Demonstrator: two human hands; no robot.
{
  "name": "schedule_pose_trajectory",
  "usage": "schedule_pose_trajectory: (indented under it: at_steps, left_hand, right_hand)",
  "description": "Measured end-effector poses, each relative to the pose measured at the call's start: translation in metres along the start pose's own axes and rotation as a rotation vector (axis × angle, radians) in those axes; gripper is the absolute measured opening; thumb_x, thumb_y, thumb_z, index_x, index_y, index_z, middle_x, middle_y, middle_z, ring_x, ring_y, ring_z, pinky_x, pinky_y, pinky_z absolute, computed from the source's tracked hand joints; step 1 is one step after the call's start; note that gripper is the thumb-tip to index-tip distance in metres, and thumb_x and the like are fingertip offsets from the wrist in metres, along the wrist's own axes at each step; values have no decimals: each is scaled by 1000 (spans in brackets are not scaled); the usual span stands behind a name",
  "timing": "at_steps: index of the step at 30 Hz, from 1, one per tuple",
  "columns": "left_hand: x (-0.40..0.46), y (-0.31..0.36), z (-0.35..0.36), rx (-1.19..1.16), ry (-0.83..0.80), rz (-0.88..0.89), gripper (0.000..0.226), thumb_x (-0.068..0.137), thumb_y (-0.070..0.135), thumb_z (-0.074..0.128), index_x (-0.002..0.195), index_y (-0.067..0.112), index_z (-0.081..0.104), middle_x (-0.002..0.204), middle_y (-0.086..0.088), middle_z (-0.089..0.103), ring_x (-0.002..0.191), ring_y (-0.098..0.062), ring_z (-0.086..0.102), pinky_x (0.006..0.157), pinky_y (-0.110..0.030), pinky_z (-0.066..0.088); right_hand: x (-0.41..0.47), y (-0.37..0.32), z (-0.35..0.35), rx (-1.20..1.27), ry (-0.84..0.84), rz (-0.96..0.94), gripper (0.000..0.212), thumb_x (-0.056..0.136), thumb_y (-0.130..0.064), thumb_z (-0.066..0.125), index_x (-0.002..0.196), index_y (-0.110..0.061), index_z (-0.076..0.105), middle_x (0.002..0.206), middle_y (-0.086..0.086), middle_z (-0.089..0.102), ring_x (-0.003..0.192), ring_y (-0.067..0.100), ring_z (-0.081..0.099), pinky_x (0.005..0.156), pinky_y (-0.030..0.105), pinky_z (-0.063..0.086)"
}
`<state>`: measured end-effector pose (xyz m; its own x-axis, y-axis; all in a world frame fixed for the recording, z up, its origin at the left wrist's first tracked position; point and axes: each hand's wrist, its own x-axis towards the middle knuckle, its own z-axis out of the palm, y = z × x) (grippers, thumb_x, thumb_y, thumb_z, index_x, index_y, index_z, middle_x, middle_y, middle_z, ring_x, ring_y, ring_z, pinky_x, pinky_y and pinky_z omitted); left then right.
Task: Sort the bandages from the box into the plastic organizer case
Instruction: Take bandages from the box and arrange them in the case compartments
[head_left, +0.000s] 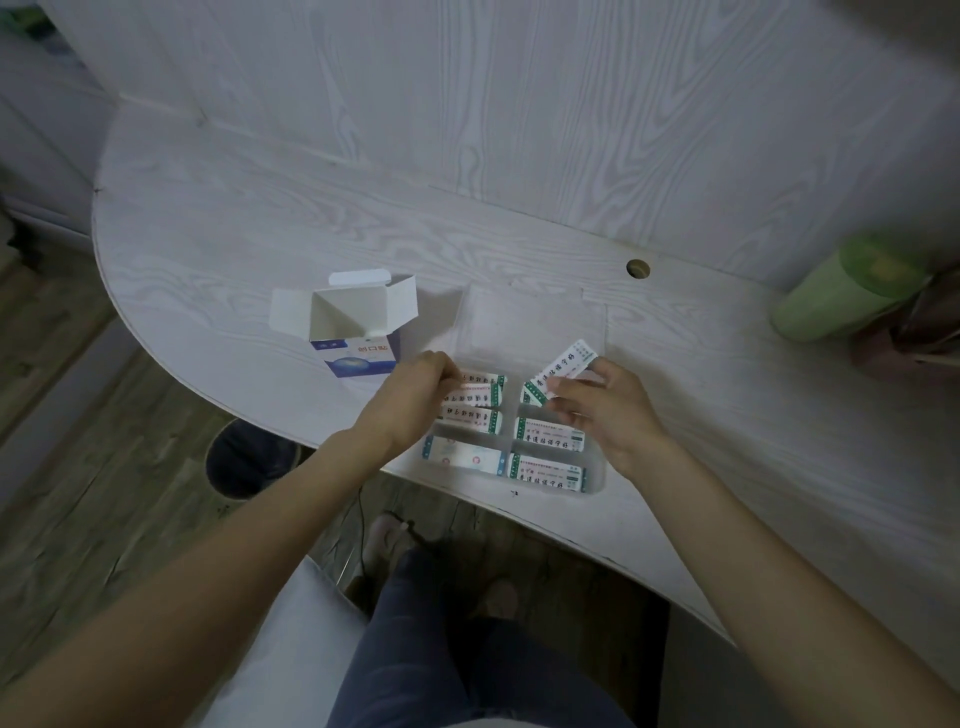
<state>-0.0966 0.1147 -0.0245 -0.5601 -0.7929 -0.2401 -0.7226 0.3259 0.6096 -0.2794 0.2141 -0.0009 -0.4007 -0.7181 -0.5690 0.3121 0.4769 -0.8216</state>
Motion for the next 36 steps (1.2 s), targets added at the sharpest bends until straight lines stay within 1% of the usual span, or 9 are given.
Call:
schedule_pose_trajectory:
  at_steps: [6,8,10,14,17,21,26,33,36]
  left_hand:
    - [9,6,13,92,-61,52,18,99,16,43,100,11,60,109,-8,62,94,-20,56,83,-27,45]
    - [11,12,18,86,-72,62,18,99,16,43,101,11,60,109,-8,62,95,-21,56,83,-28,45]
    - [12,15,21,64,-65,54,19,99,15,43,102,10,60,109,-9,62,95,-21,56,82,-29,45]
    - [13,16,23,42,-38,42,19,99,15,43,103,9,61,109,-9,63,92,-19,55,78,-26,43]
    - [13,13,22,24,-20,17,18,99,16,44,102,9,60,108,-9,63,88,-16,53,74,-23,39]
    - [13,11,16,-15,29,-2,16,98,14,47,101,8,61,104,-10,65,90,-19,57,74,-24,39]
    - [10,13,13,-65,51,-28,15,98,14,48,102,8,61,105,-7,65,87,-13,54,73,-20,39]
    - [8,12,7,-73,56,-26,14,97,13,48,101,7,61,106,-7,65,86,-12,52,74,-19,38]
    - [9,12,5,-69,52,-29,15,98,13,48,102,7,61,105,-7,65,85,-12,52,73,-19,37]
  right_hand:
    - [10,9,-14,-390,34,-101,35,86,-1,65,111,-13,43,102,15,65,79,19,67,74,30,57]
    - [10,9,-19,-678,1,-157,41,84,-5,70,109,-18,40,88,9,67,67,10,65,56,14,50]
    - [10,9,-23,-859,-35,-208,34,84,-7,69,103,-17,42,80,7,67,61,9,61,44,14,39]
    - [13,10,-25,-1132,-140,-374,7,94,-15,57,87,-14,57,79,3,64,62,17,55,53,28,37]
    - [16,9,-24,-1242,-215,-428,21,95,-22,55,103,-11,71,88,8,70,75,24,61,64,35,44]
    - [25,11,-23,-1319,-297,-437,29,94,-20,57,122,-20,64,99,3,66,80,15,54,64,29,36]
    - [30,13,-21,-1385,-314,-460,22,89,-19,66,110,-20,71,95,5,71,80,19,65,75,36,53]
    - [34,19,-19,-1568,-337,-535,21,95,-23,57,109,-13,70,90,9,67,78,22,63,64,30,47]
    - [32,22,-17,-1571,-317,-539,25,96,-22,55,118,-22,66,94,4,63,80,20,61,60,26,39]
